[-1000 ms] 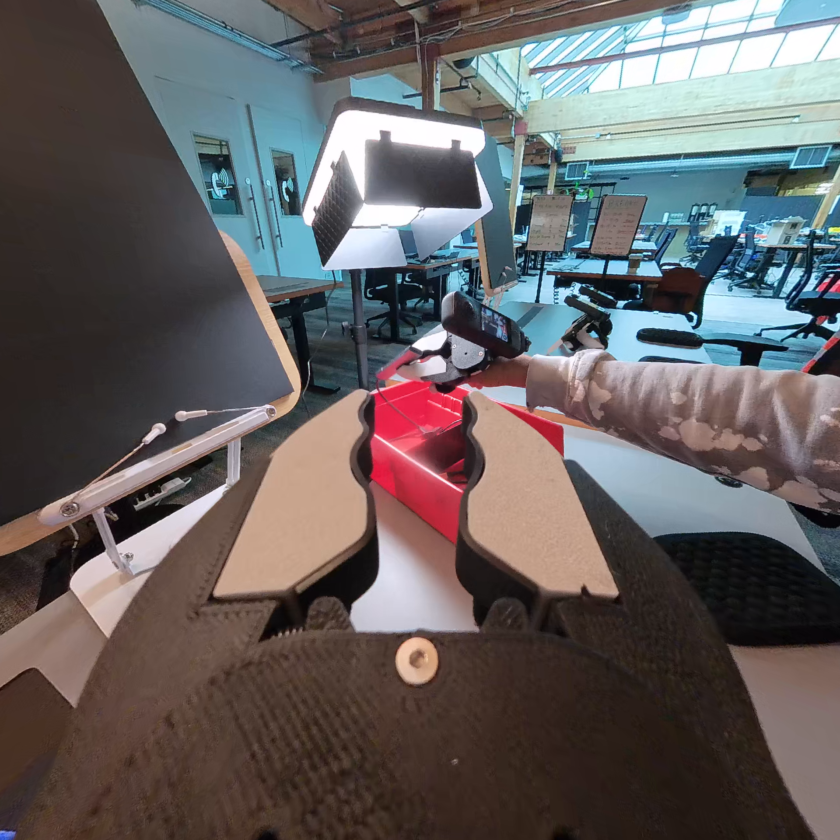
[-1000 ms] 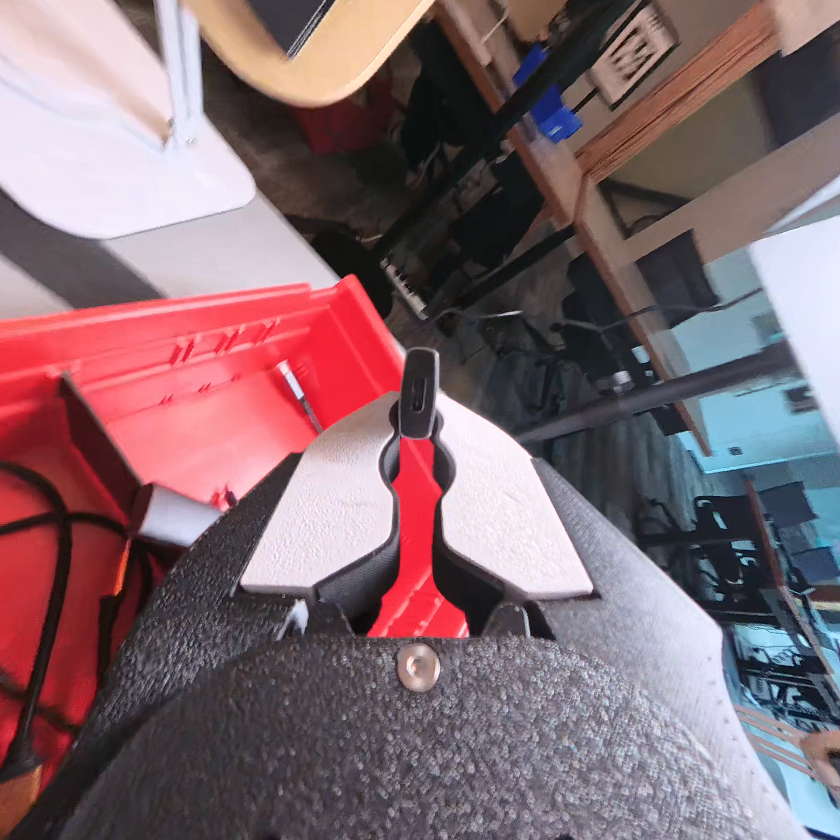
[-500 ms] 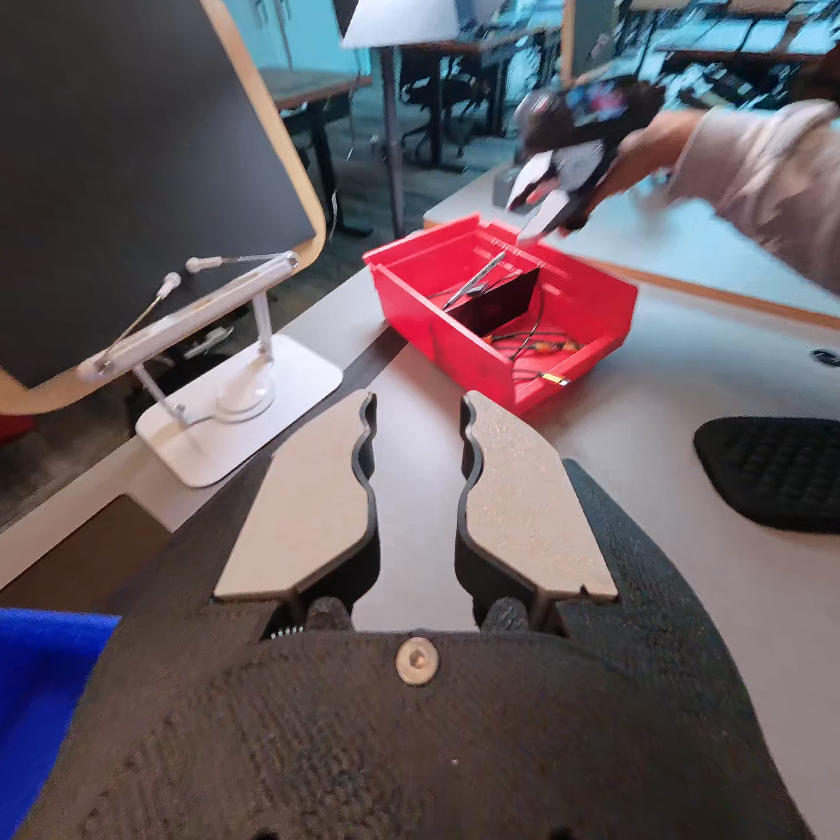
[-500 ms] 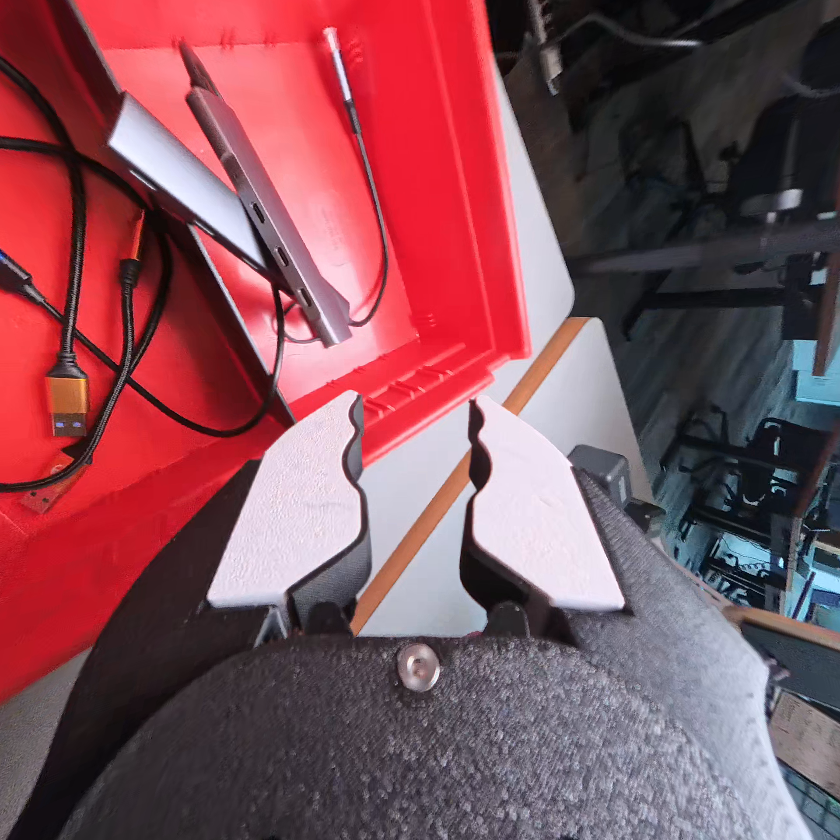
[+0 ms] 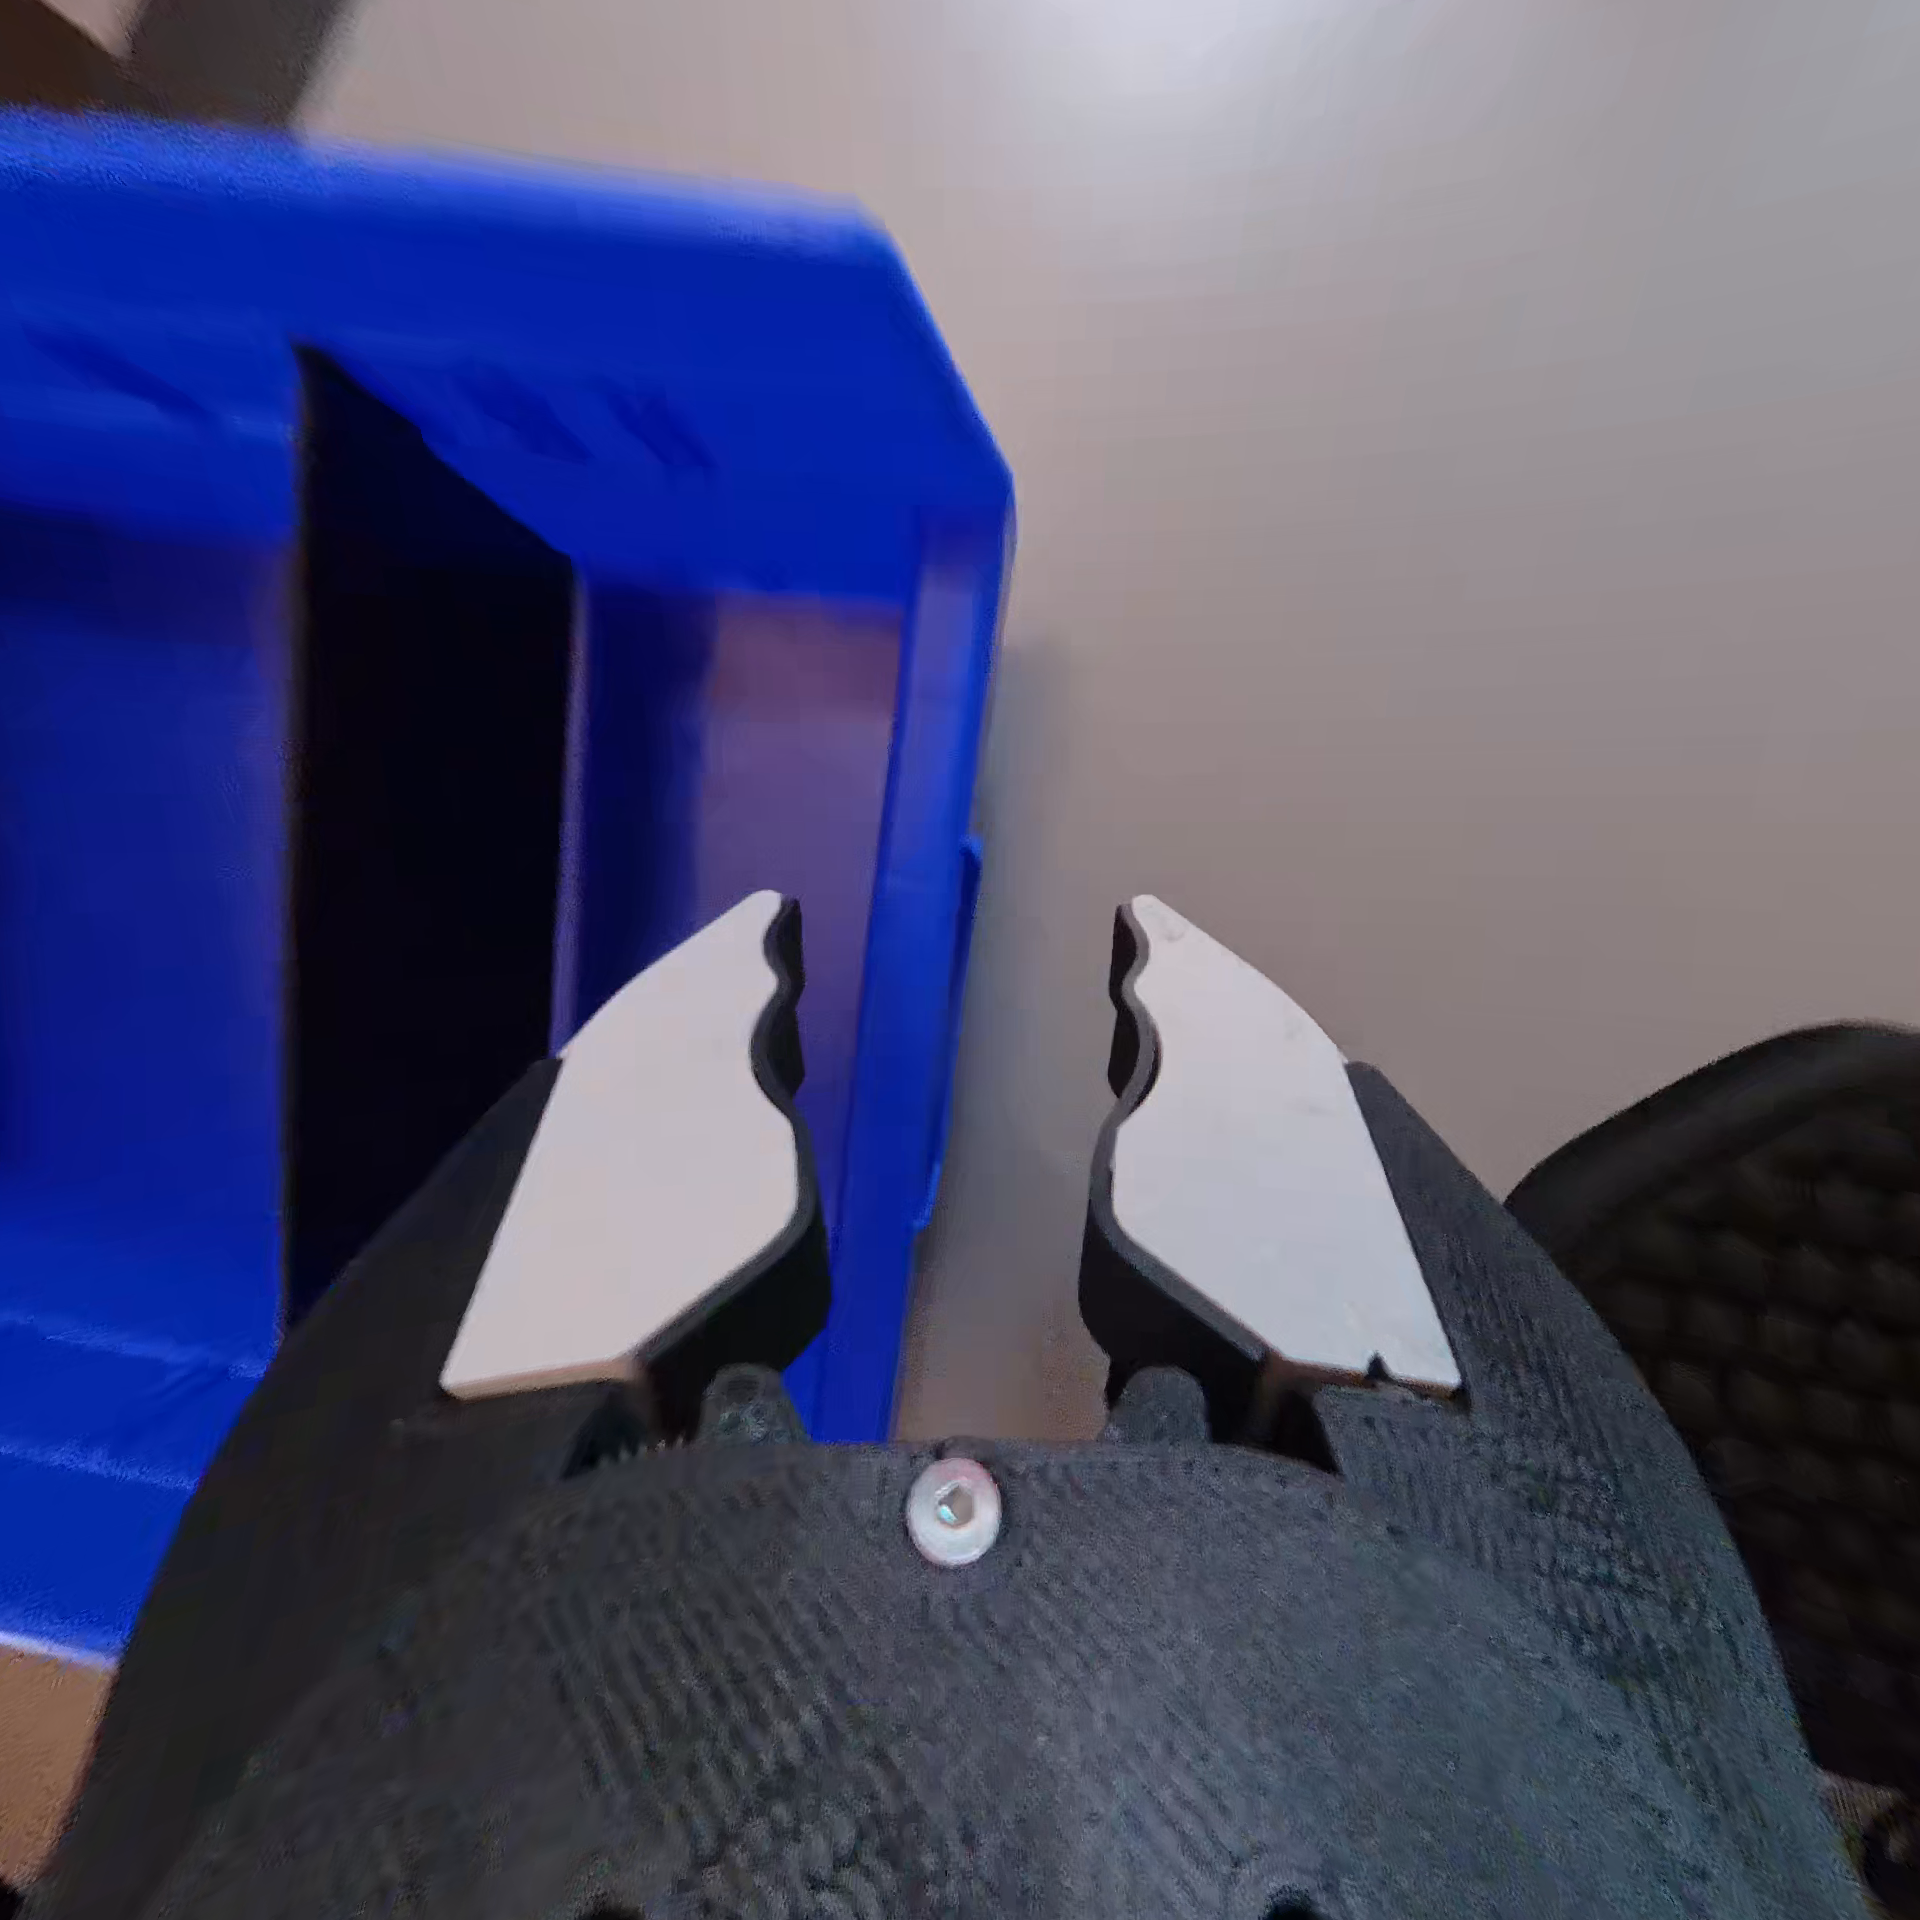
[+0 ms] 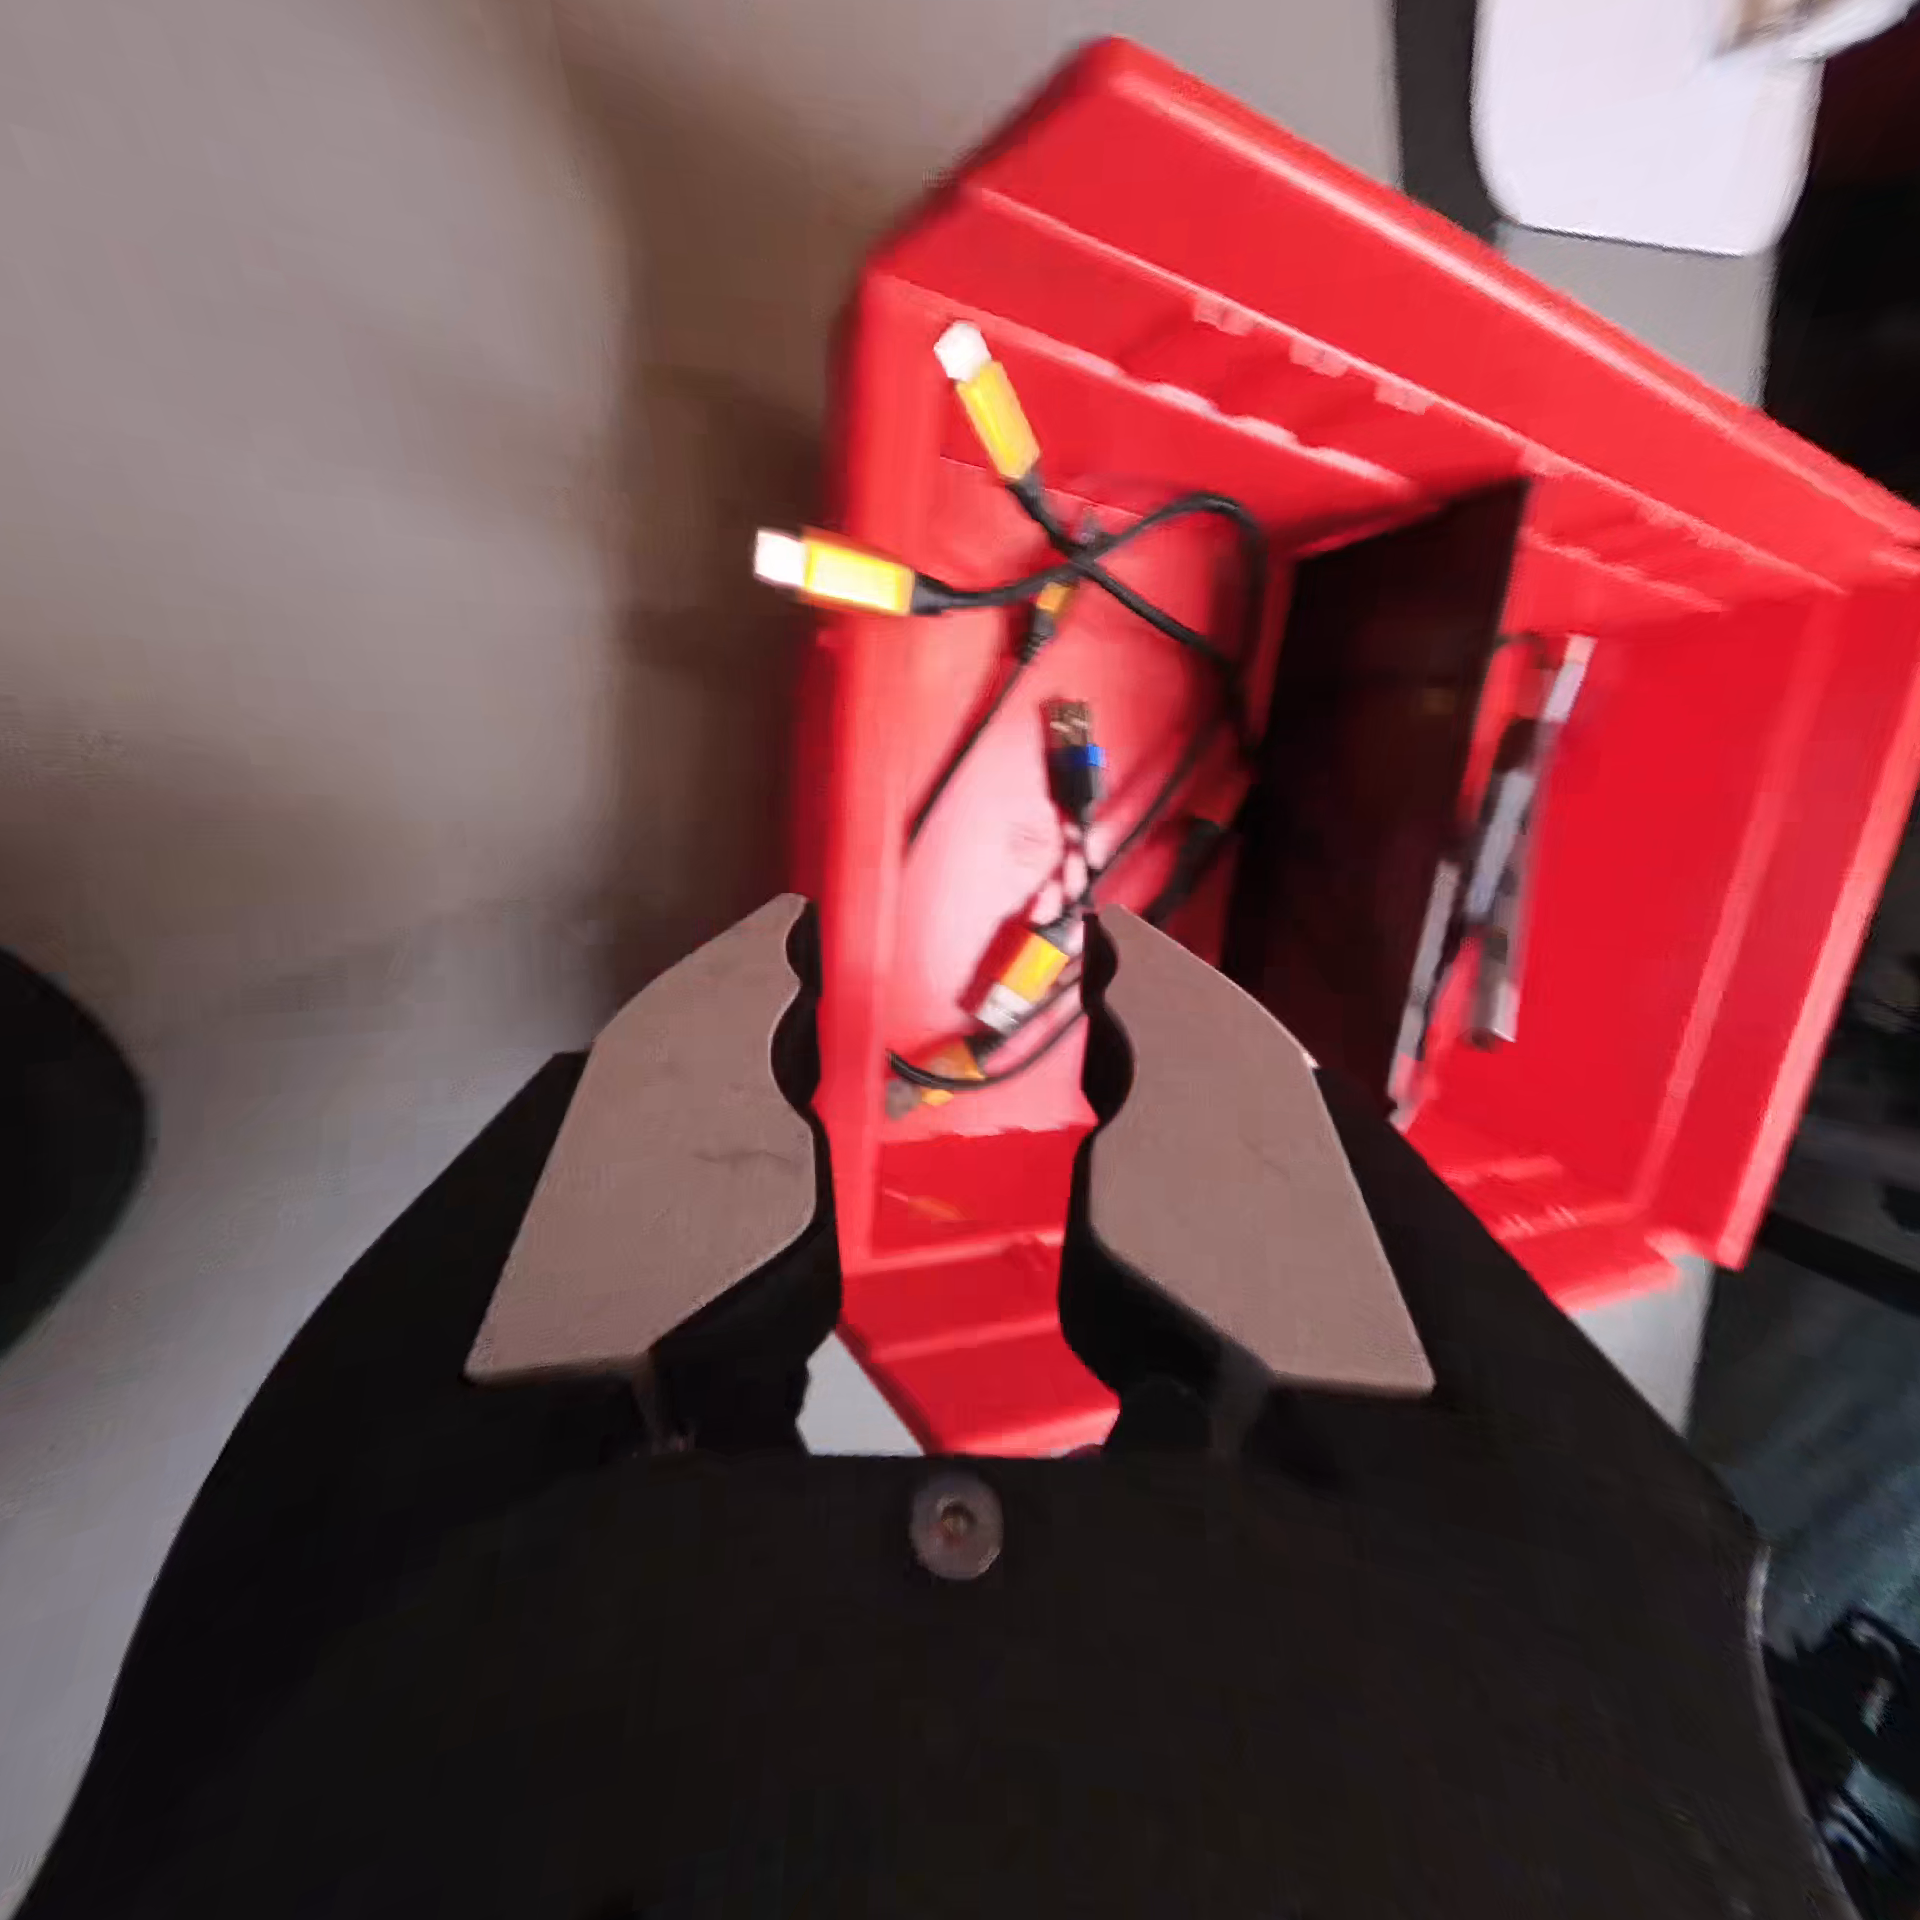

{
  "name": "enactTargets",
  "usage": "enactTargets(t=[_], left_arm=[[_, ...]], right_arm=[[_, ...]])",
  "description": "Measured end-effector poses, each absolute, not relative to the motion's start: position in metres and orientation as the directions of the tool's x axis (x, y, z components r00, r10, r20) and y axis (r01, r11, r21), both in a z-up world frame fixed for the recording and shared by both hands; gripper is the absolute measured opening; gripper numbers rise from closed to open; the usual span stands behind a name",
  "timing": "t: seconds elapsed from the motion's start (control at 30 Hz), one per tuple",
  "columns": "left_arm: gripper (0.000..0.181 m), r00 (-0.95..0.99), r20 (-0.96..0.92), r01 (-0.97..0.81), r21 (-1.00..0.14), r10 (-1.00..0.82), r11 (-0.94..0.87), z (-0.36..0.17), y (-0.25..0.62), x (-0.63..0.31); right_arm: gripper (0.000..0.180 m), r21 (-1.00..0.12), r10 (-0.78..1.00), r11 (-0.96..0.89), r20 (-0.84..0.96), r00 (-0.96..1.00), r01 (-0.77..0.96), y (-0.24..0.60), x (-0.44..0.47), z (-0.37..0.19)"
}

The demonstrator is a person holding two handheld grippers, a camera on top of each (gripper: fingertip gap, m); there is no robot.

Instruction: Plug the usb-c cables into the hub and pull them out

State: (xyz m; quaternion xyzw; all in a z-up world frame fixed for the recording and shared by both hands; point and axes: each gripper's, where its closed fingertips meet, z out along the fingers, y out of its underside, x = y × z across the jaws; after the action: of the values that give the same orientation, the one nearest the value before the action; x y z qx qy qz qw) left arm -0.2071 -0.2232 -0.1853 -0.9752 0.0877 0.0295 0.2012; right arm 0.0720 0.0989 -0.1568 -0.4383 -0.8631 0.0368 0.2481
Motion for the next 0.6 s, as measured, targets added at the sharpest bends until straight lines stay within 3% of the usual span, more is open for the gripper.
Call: enactTargets(t=[0.1,0.17,0.2,0.23,0.3,0.6], left_arm=[[0.058,0.963,-0.156,-0.255,-0.256,-0.221,-0.932,-0.216,-0.233,-0.212],[0.046,0.926,-0.269,-0.325,-0.214,-0.264,-0.921,-0.229,-0.225,-0.223],[0.030,0.905,-0.322,-0.355,-0.213,-0.278,-0.910,-0.229,-0.218,-0.227],[0.028,0.899,-0.330,-0.370,-0.227,-0.287,-0.901,-0.229,-0.211,-0.225],[0.027,0.903,-0.327,-0.367,-0.250,-0.279,-0.896,-0.229,-0.198,-0.218],[0.028,0.802,-0.349,-0.578,-0.253,-0.484,-0.776,-0.229,-0.141,-0.146]], right_arm=[[0.049,-0.178,0.745,0.646,0.358,-0.563,0.742,0.080,0.067,-0.193],[0.031,-0.120,0.709,0.661,0.423,-0.564,0.741,0.086,0.056,-0.207],[0.030,-0.115,0.694,0.669,0.450,-0.561,0.735,0.086,0.051,-0.209],[0.031,-0.121,0.684,0.679,0.462,-0.564,0.724,0.083,0.048,-0.208],[0.031,-0.168,0.681,0.697,0.457,-0.572,0.697,0.069,0.046,-0.208],[0.030,-0.158,0.550,0.815,0.513,-0.659,0.557,-0.008,0.070,-0.207]])
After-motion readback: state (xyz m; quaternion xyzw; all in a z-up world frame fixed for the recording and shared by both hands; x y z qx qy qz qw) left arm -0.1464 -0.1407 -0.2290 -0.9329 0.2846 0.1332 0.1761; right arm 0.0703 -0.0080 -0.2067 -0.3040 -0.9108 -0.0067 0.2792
